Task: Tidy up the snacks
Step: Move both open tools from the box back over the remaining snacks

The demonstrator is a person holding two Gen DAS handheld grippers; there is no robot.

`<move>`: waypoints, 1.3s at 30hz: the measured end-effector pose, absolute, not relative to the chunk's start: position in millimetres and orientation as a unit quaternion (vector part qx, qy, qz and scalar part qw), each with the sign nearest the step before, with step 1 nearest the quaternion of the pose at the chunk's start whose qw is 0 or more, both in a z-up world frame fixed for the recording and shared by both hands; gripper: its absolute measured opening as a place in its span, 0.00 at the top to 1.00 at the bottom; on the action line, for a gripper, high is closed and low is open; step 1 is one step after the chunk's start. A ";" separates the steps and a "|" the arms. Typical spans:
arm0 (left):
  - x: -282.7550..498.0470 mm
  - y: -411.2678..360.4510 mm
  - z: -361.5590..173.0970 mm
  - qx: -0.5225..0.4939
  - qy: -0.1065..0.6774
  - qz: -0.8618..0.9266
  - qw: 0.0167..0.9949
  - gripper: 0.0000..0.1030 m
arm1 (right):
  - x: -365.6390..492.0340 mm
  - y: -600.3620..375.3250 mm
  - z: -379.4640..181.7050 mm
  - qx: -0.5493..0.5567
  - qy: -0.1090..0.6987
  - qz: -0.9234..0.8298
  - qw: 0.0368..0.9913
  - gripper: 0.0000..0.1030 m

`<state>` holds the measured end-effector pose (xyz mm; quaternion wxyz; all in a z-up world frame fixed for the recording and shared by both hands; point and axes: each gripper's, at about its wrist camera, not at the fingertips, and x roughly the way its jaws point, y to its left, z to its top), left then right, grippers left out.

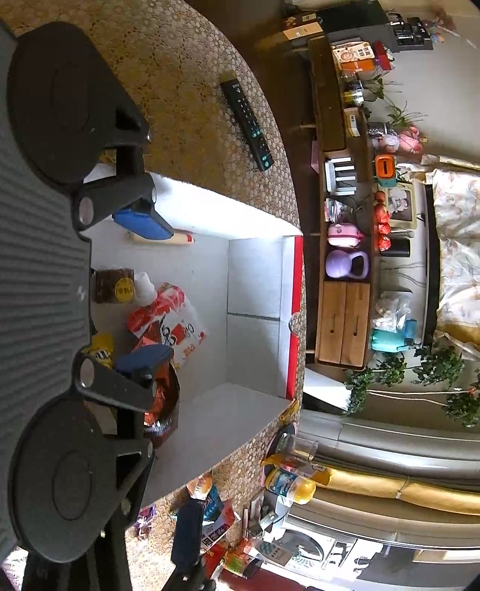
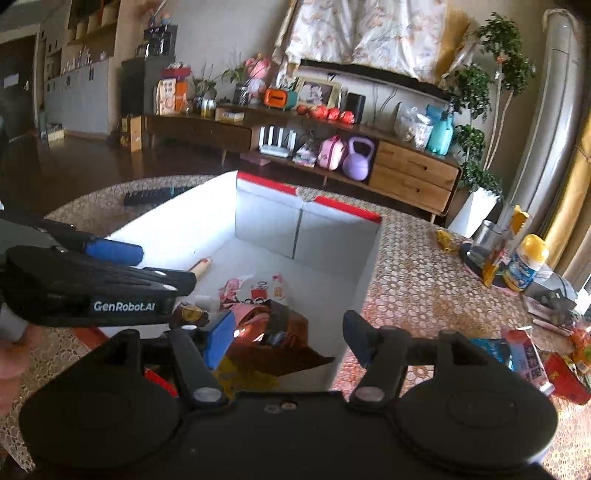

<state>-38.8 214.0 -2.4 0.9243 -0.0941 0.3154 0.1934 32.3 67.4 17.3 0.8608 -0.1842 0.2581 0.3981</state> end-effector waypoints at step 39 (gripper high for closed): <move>22.0 62.1 23.6 -0.042 0.288 0.024 0.956 0.13 | 77.7 -129.9 -9.2 -0.025 0.295 0.216 0.930 0.29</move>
